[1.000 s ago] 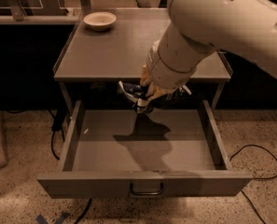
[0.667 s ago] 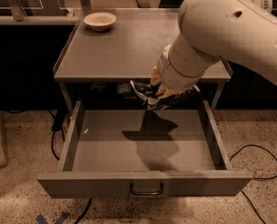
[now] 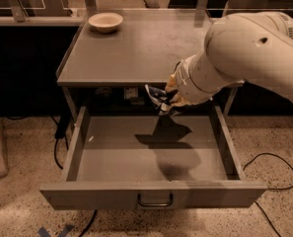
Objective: Place blue chip bag into top drawer
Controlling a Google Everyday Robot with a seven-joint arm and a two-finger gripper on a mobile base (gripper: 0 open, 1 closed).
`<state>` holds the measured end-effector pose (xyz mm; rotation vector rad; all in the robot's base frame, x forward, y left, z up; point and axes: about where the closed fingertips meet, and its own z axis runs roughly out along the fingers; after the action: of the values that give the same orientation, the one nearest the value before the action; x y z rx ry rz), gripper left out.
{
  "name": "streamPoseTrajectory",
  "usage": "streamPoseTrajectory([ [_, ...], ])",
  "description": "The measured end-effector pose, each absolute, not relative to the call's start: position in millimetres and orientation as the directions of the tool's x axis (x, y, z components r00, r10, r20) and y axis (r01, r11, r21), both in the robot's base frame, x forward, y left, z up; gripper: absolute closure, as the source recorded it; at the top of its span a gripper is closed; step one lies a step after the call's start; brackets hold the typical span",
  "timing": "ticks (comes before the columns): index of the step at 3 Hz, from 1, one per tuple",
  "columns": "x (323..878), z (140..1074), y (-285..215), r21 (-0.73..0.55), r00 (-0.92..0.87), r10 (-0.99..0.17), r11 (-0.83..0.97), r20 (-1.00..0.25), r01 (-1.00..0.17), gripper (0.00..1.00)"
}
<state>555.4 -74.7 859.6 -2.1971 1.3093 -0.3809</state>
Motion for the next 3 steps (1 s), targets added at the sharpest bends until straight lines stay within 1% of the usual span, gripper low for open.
streamPoseTrajectory([
  [1,539.8,847.9,-62.2,-0.579,0.468,-0.878,-0.332,-0.098,-0.745,1.0],
  [2,527.9,812.2,-41.5,-0.549,0.47,-0.867,-0.316,-0.164,-0.774,1.0],
  [3,527.9,812.2,-41.5,-0.549,0.47,-0.867,-0.316,-0.164,-0.774,1.0],
])
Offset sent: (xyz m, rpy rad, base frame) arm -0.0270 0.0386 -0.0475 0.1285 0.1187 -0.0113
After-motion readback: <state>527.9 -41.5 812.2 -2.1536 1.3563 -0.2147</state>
